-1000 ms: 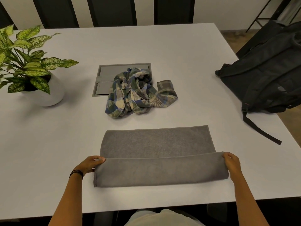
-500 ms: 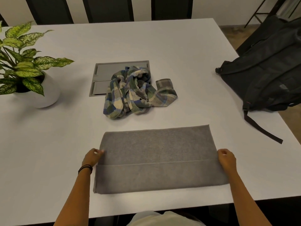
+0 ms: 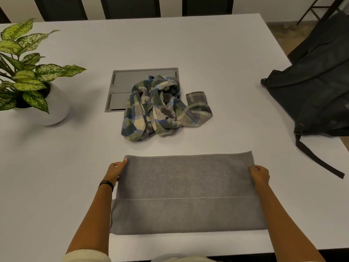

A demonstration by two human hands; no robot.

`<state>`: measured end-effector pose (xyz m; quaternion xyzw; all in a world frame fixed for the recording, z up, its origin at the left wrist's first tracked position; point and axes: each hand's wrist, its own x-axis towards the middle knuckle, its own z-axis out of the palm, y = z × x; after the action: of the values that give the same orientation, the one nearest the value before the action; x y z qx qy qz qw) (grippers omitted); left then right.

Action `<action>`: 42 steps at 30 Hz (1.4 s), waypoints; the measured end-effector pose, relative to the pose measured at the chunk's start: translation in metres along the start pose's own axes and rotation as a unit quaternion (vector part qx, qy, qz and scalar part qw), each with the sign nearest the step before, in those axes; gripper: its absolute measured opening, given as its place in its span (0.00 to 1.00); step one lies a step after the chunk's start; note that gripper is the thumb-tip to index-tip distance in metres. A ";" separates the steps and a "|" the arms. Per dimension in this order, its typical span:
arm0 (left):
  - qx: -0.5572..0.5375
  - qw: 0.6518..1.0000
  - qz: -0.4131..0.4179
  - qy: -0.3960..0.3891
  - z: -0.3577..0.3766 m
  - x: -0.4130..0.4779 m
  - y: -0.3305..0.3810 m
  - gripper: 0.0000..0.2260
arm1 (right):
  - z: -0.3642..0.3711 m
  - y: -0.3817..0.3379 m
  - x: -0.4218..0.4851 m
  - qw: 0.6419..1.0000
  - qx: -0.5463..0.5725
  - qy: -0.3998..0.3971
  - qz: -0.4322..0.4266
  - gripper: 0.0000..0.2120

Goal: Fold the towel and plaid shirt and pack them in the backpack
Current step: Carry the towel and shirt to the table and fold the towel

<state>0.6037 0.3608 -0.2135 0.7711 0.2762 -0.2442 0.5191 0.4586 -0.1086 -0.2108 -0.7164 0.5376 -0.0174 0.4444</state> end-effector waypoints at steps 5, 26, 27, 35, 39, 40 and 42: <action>-0.013 0.996 0.047 0.069 -0.002 0.010 0.009 0.19 | 0.003 -0.012 0.014 0.999 0.012 0.037 -0.026 0.08; 0.063 0.971 0.153 0.174 0.003 0.042 0.035 0.13 | 0.010 -0.047 0.058 0.997 -0.005 0.035 -0.062 0.11; 0.078 0.975 0.137 0.155 0.004 0.042 0.035 0.16 | 0.010 -0.046 0.058 0.997 -0.016 0.029 -0.068 0.12; 0.242 0.916 0.318 0.015 0.036 0.010 0.009 0.10 | 0.020 0.001 0.036 0.955 -0.149 -0.035 -0.254 0.19; 0.301 0.897 0.315 -0.078 0.043 0.008 -0.011 0.15 | 0.024 0.027 0.025 0.938 -0.193 -0.089 -0.275 0.15; 0.324 0.892 0.305 -0.087 0.043 0.008 -0.015 0.17 | 0.023 0.030 0.023 0.937 -0.200 -0.094 -0.272 0.16; 0.356 0.882 0.290 -0.105 0.040 0.009 -0.023 0.20 | 0.021 0.036 0.021 0.925 -0.235 -0.110 -0.278 0.18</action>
<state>0.5914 0.3319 -0.2485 0.9193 -0.1217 -0.2443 0.2834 0.4512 -0.1133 -0.2563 -0.9184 0.2533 0.0652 0.2967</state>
